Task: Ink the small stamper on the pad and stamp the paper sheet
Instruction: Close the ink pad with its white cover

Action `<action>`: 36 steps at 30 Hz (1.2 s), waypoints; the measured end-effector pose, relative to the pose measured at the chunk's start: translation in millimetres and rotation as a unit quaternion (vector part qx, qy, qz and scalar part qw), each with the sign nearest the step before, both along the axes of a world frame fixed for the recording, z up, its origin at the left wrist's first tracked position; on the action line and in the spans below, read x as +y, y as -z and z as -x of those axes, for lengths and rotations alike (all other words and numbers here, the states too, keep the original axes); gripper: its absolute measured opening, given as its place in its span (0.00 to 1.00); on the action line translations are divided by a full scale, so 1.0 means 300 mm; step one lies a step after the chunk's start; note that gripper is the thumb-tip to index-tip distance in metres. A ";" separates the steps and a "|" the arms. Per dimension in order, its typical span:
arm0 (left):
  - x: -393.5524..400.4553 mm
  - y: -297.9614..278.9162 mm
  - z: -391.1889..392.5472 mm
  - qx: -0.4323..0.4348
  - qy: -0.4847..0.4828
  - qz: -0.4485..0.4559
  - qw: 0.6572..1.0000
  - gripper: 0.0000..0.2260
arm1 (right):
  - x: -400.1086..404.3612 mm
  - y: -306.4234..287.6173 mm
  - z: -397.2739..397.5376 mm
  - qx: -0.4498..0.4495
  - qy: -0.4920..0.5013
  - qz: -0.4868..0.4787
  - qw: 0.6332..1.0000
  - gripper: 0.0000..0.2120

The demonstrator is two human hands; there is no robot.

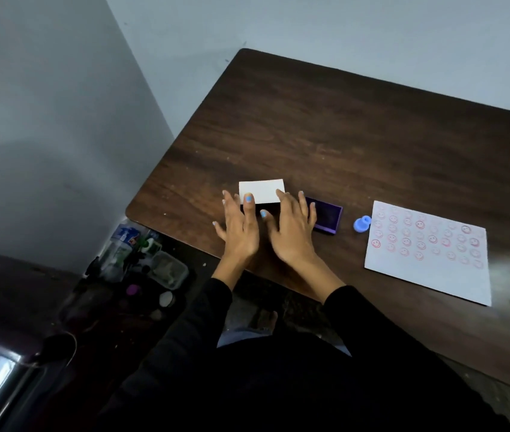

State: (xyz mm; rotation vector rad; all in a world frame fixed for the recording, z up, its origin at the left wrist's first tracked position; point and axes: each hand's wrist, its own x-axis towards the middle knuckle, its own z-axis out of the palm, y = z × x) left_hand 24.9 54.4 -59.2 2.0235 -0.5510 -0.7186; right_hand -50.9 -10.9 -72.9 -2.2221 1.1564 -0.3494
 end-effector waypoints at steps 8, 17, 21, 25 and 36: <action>-0.094 -0.008 0.130 -0.017 0.101 0.055 0.993 0.29 | -0.007 0.000 0.166 -0.151 0.203 0.041 0.967 0.16; -0.126 0.052 0.201 0.006 0.076 0.063 0.995 0.27 | 0.000 0.032 0.257 -0.131 0.247 -0.011 0.960 0.16; -0.138 0.069 0.176 -0.031 0.066 0.058 0.996 0.28 | 0.001 0.039 0.264 -0.131 0.248 -0.027 0.959 0.15; -0.140 0.067 0.154 -0.020 0.043 0.068 0.997 0.27 | 0.002 0.037 0.260 -0.134 0.241 -0.021 0.961 0.14; -0.143 0.072 0.120 -0.030 0.028 0.079 0.996 0.17 | -0.009 0.040 0.261 -0.127 0.238 -0.009 0.963 0.14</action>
